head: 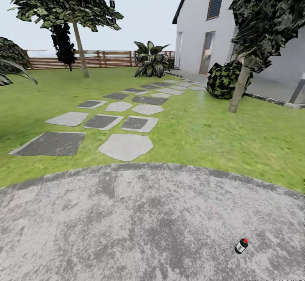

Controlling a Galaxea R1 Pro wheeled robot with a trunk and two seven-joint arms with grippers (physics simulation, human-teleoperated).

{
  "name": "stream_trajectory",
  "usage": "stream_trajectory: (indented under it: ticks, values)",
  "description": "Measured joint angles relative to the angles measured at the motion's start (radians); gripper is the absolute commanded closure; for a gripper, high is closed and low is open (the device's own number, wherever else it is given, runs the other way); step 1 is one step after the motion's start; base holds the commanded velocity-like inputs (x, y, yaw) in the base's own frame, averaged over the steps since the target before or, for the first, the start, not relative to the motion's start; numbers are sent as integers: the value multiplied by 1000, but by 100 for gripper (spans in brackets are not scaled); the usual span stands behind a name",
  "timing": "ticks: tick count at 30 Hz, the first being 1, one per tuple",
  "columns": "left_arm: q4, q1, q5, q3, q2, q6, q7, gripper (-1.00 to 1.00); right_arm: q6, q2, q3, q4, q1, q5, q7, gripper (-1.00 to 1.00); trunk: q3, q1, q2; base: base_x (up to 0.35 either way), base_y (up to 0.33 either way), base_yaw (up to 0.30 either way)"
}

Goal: In the garden, pick up the pesticide atomizer on the floor and spray pesticide onto both trees until each tree trunk is fully covered.

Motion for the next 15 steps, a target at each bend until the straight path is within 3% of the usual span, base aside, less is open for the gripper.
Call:
stream_trajectory:
  ticks: [15]
  values:
    - [0, 0, -1, 0, 0, 0, 0, -100, 0, 0, 0, 0, 0, 0, 0, -100, 0, 0, 0, 180, 295, -289]
